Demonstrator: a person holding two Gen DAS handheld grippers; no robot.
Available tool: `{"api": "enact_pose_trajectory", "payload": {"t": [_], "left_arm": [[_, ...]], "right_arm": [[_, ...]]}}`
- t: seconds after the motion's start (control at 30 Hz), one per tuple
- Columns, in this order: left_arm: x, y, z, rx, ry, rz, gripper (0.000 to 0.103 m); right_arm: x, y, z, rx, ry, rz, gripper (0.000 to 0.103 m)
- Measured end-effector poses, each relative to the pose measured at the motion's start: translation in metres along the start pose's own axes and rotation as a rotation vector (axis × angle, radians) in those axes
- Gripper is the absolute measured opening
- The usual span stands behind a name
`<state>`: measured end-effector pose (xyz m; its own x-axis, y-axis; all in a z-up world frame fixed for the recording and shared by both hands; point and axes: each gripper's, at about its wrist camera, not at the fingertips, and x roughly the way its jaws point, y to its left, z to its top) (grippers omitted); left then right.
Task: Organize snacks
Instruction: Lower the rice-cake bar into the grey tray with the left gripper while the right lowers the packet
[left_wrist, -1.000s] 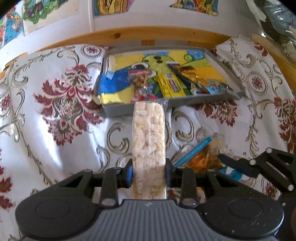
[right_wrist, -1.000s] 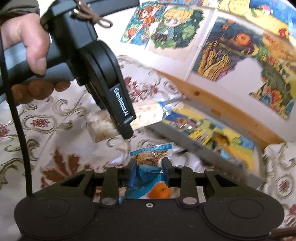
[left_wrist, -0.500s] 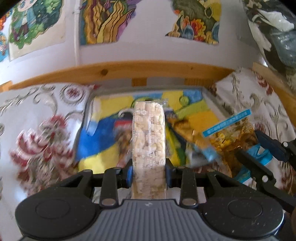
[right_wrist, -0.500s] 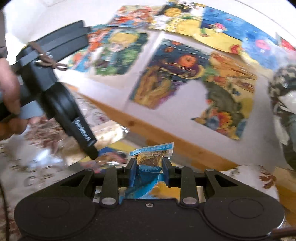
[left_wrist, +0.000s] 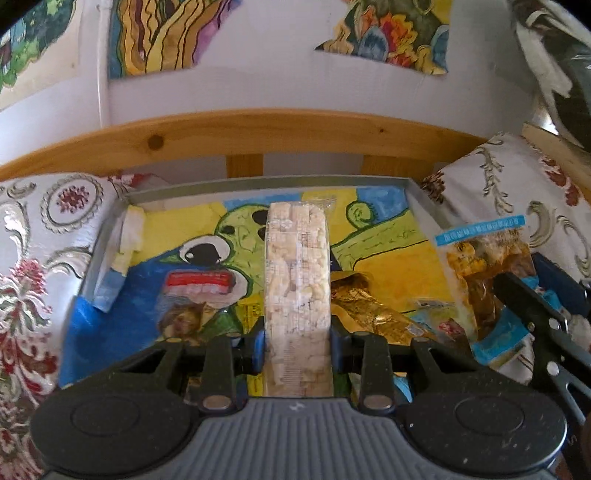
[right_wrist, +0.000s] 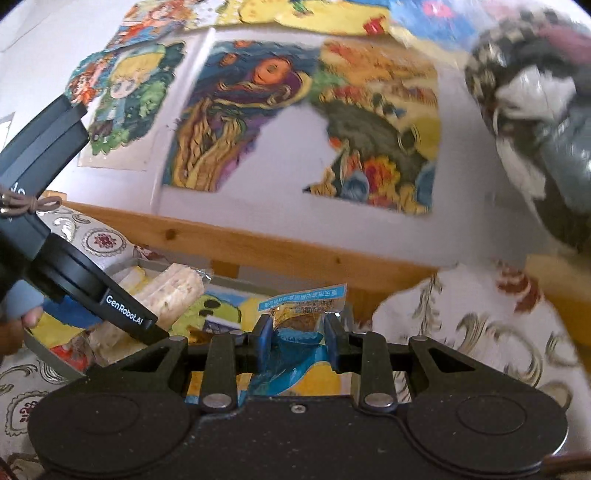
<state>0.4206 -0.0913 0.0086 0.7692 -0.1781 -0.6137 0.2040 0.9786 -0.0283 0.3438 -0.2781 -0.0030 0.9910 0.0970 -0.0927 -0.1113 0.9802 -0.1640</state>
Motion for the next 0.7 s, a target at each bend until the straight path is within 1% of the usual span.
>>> {"api": "enact_pose_trajectory", "payload": {"t": [0.1, 0.3, 0.4, 0.47, 0.6, 0.7], "left_arm": [[0.009, 0.001, -0.003, -0.005, 0.007, 0.006, 0.036], [0.016, 0.0, -0.008, -0.004, 0.003, 0.018, 0.036], [0.017, -0.001, -0.007, -0.002, 0.001, 0.022, 0.036], [0.017, -0.002, -0.007, 0.001, 0.002, 0.025, 0.036], [0.017, -0.004, -0.007, -0.002, 0.008, 0.03, 0.038], [0.015, -0.005, -0.007, 0.004, 0.004, 0.039, 0.038]], "right_arm": [[0.007, -0.003, -0.008, 0.033, 0.03, 0.01, 0.032], [0.015, -0.006, -0.015, 0.074, 0.051, 0.018, 0.035], [0.018, -0.007, -0.016, 0.092, 0.061, 0.021, 0.038], [0.018, -0.007, -0.017, 0.102, 0.069, 0.024, 0.042], [0.021, -0.005, -0.021, 0.102, 0.097, 0.026, 0.04], [0.022, -0.003, -0.021, 0.098, 0.105, 0.018, 0.05]]}}
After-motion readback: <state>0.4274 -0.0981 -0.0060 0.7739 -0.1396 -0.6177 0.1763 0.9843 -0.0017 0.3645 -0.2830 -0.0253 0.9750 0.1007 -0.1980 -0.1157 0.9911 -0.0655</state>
